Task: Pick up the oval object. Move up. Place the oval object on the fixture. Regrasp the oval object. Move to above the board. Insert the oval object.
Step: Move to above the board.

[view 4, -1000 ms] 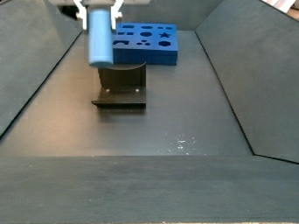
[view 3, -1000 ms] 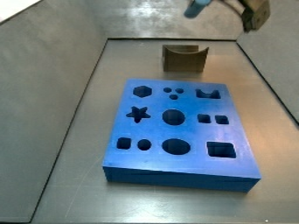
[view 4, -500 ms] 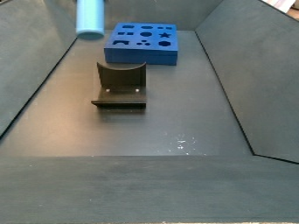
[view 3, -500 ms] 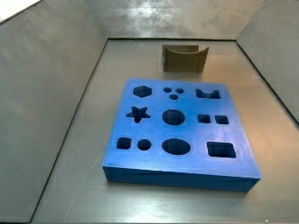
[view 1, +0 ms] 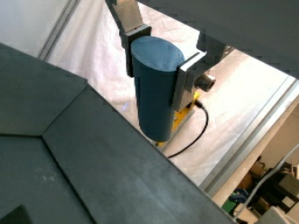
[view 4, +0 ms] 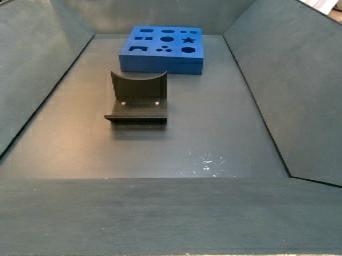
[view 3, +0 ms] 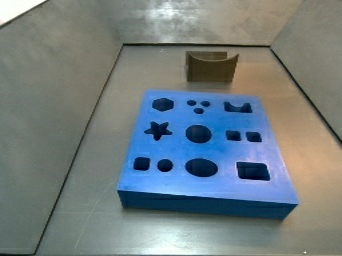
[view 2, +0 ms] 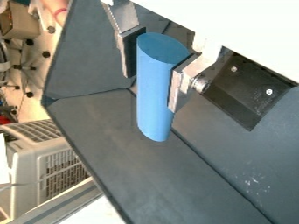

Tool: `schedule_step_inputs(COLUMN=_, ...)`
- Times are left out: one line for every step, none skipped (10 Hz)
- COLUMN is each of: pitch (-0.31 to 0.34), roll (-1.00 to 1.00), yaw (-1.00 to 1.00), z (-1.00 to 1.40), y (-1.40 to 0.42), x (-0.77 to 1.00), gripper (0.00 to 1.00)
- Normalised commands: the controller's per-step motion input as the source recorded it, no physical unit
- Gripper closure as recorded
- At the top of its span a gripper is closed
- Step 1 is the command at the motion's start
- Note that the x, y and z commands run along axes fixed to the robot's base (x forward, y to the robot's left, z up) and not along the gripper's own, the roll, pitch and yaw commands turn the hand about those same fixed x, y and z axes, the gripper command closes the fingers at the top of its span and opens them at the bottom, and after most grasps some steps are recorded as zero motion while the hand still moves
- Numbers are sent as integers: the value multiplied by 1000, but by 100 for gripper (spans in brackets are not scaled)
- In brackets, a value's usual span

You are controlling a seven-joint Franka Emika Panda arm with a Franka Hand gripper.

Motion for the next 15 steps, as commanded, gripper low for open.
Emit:
schedule_step_inputs(pitch=101, roll=-44, yaw=116, z=229, y=-13, x=26, gripper=100)
schedule_step_inputs(pitch=-7, roll=-1000, yaw=-106, z=50, y=-1000, x=-602, gripper=100)
schedule_step_inputs(pitch=-12, roll=-1000, yaw=-107, z=52, y=-1000, x=-603, gripper=100)
schedule_step_inputs(pitch=-33, roll=-1000, yaw=-111, z=63, y=-1000, x=-638, gripper=100)
schedule_step_inputs(pitch=-39, roll=-1000, yaw=-114, z=50, y=-1000, x=-647, gripper=100)
schedule_step_inputs(pitch=-39, roll=-1000, yaw=-119, z=56, y=-1000, x=-657, gripper=100)
schedule_step_inputs(pitch=-38, roll=-1000, yaw=-122, z=57, y=-1000, x=-664, gripper=100)
schedule_step_inputs(pitch=-38, roll=-1000, yaw=-123, z=53, y=-1000, x=-683, gripper=100)
schedule_step_inputs(pitch=-36, roll=-1000, yaw=-126, z=57, y=-1000, x=-695, gripper=100)
schedule_step_inputs(pitch=-42, roll=-1000, yaw=-125, z=58, y=-1000, x=-718, gripper=100)
schedule_step_inputs(pitch=-52, roll=-1000, yaw=-122, z=54, y=-1000, x=-746, gripper=100)
schedule_step_inputs(pitch=-62, roll=-1000, yaw=-118, z=54, y=-971, x=-771, gripper=100)
schedule_step_inputs(pitch=-70, roll=-851, yaw=-93, z=28, y=-576, x=-504, gripper=100)
schedule_step_inputs(pitch=-53, roll=-562, yaw=-47, z=7, y=-230, x=-254, gripper=100)
schedule_step_inputs(pitch=-35, roll=-450, yaw=-40, z=0, y=-153, x=-175, gripper=100)
